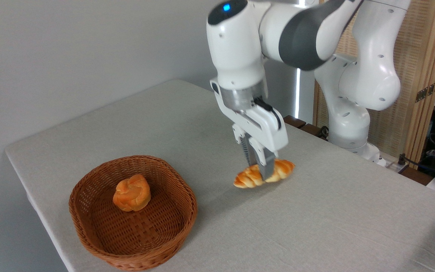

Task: Put bread into the basket
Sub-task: 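Lift the braided roll and carry it over the wicker basket, then lower the roll into the basket beside the round bun and release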

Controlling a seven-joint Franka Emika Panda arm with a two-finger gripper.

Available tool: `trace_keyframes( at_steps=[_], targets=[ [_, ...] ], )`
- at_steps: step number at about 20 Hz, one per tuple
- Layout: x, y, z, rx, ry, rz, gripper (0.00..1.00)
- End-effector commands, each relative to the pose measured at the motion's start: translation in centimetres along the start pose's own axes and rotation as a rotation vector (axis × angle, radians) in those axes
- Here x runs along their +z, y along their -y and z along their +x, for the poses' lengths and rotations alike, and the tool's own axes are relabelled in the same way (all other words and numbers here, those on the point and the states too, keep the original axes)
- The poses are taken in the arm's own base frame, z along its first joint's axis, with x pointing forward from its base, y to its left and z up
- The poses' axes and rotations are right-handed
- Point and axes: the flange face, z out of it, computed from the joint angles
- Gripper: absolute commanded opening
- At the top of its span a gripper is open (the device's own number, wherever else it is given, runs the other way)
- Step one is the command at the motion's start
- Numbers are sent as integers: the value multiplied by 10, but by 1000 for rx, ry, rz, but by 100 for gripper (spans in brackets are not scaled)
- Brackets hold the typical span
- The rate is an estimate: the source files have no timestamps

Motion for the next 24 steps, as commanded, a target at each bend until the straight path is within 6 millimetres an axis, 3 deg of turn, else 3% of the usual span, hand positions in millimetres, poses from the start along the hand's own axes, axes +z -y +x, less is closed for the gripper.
trace_keyframes(
  at_steps=[1, 5, 9, 16, 24],
  targets=[
    [-44, 5, 17, 9, -84, 6, 20],
    [-98, 32, 56, -19, -150, -25, 21],
    [-115, 70, 113, -34, -189, -25, 22],
    [-88, 119, 154, -72, -184, -37, 22],
    [-72, 140, 168, -88, -231, 23, 22]
  ],
)
